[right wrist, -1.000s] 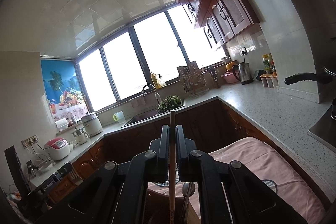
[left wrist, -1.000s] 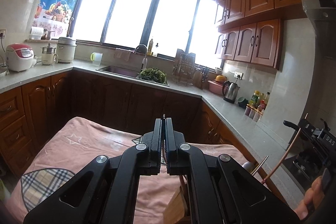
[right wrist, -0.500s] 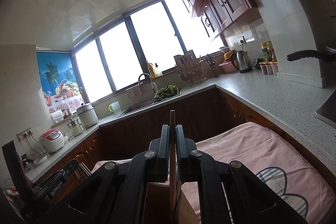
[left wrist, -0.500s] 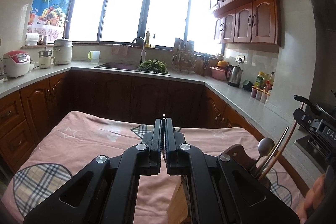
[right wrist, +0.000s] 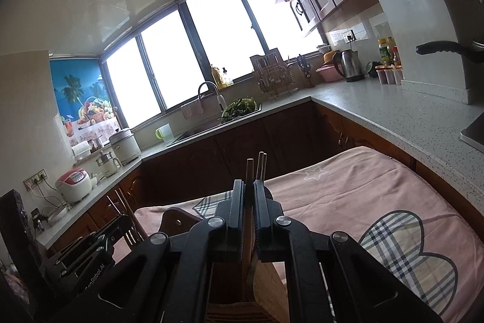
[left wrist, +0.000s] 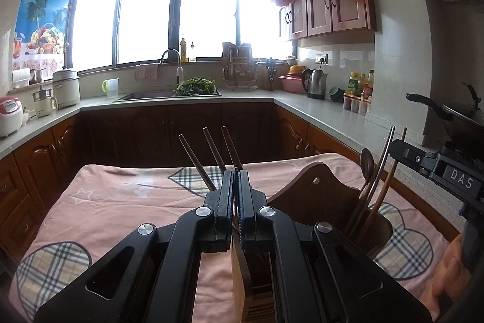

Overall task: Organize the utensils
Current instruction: 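Lower the chopsticks into the holder and open both tools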

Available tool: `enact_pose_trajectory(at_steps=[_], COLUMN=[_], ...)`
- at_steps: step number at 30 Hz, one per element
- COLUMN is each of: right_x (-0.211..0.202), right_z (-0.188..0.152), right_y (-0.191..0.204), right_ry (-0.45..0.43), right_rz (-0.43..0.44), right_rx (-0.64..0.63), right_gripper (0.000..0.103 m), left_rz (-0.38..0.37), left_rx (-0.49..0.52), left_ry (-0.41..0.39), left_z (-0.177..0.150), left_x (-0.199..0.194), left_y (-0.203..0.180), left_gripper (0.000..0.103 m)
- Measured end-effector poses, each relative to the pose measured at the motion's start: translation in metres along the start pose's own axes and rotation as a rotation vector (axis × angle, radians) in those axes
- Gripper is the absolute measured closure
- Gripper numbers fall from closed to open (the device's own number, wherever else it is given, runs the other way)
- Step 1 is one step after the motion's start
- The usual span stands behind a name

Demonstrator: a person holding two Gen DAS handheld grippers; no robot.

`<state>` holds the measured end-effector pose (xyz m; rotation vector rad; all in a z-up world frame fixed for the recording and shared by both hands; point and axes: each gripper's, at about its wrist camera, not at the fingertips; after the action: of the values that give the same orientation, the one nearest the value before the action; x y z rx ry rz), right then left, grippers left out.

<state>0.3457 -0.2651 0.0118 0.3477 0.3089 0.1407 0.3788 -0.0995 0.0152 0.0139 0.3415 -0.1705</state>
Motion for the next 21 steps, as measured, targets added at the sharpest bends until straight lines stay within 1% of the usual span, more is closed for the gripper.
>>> enact_pose_trajectory(at_steps=[8, 11, 13, 14, 21], right_x=[0.0024, 0.0044, 0.0053, 0.0053, 0.0037], right_z=[0.0031, 0.0047, 0.0052, 0.0055, 0.0077], right_y=[-0.0023, -0.0044, -0.0057, -0.0060, -0.0074], right_ry=[0.028, 0.044, 0.052, 0.054, 0.051], right_rz=[0.003, 0.004, 0.005, 0.008, 0.003], right_rx=[0.017, 0.026, 0.032, 0.035, 0.036], right_gripper=[0.097, 0.096, 0.096, 0.093, 0.093], left_rz=[-0.011, -0.017, -0.018, -0.018, -0.020], left_rx=[-0.020, -0.027, -0.031, -0.032, -0.034], left_ry=[0.021, 0.029, 0.033, 0.033, 0.036], left_z=[0.0026, 0.0036, 0.0047, 0.0044, 0.0052], left_x=[0.0000, 0.0008, 0.0010, 0.0007, 0.0001], left_y=[0.0026, 0.0031, 0.0031, 0.0037, 0.0040], left_gripper=[0.101, 0.097, 0.093, 0.088, 0.087])
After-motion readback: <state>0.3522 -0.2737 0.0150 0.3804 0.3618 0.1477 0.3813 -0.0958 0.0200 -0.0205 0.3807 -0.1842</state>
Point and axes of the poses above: each gripper's, at about its wrist camera, not at the fingertips, and x roughly the way its jaws point, y to its left, z to its top, and after that the axes turned 1 degree about y, right-handed
